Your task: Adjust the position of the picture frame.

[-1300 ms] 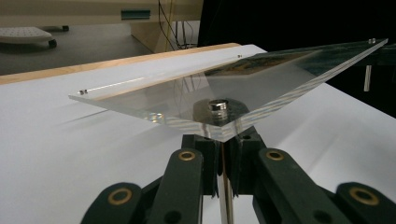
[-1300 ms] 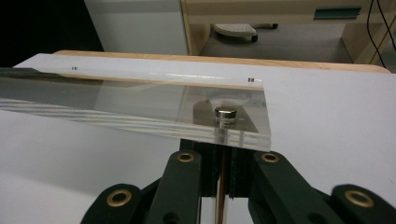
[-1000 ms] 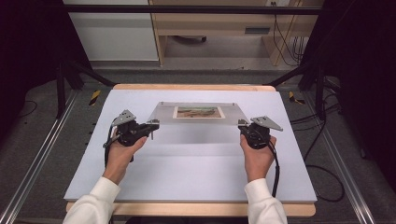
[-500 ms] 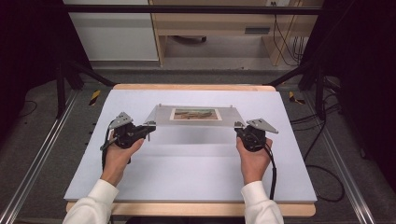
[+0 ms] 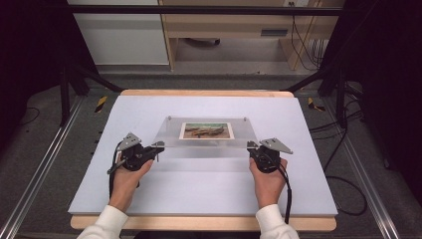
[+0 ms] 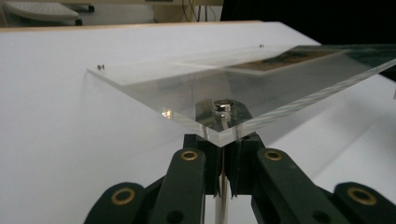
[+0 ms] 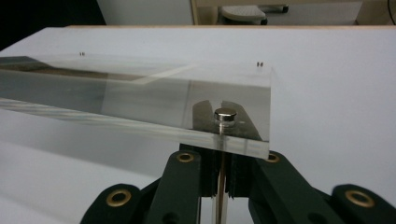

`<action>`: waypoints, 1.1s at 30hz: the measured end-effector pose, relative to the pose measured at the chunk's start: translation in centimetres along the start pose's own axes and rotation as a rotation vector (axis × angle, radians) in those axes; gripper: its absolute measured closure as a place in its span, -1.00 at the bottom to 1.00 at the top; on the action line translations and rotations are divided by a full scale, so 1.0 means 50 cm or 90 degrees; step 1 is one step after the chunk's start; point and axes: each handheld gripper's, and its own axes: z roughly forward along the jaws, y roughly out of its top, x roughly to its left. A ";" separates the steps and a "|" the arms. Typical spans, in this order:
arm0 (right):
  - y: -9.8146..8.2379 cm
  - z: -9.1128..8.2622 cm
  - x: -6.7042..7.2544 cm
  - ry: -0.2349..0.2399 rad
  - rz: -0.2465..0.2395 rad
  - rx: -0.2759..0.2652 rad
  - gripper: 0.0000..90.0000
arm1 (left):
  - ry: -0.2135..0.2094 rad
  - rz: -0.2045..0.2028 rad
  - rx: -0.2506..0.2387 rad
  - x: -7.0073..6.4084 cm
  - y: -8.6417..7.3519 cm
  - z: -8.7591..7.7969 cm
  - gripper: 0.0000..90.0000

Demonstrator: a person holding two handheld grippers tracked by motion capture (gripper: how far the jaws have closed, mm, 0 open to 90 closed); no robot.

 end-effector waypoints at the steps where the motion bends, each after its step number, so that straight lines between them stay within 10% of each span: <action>1: -0.005 0.000 0.000 0.000 -0.002 0.004 0.88 | 0.003 -0.001 0.003 -0.001 -0.005 0.000 0.87; 33: -0.065 0.008 -0.016 0.036 -0.006 0.063 0.87 | 0.012 0.030 0.061 -0.011 -0.058 0.010 0.87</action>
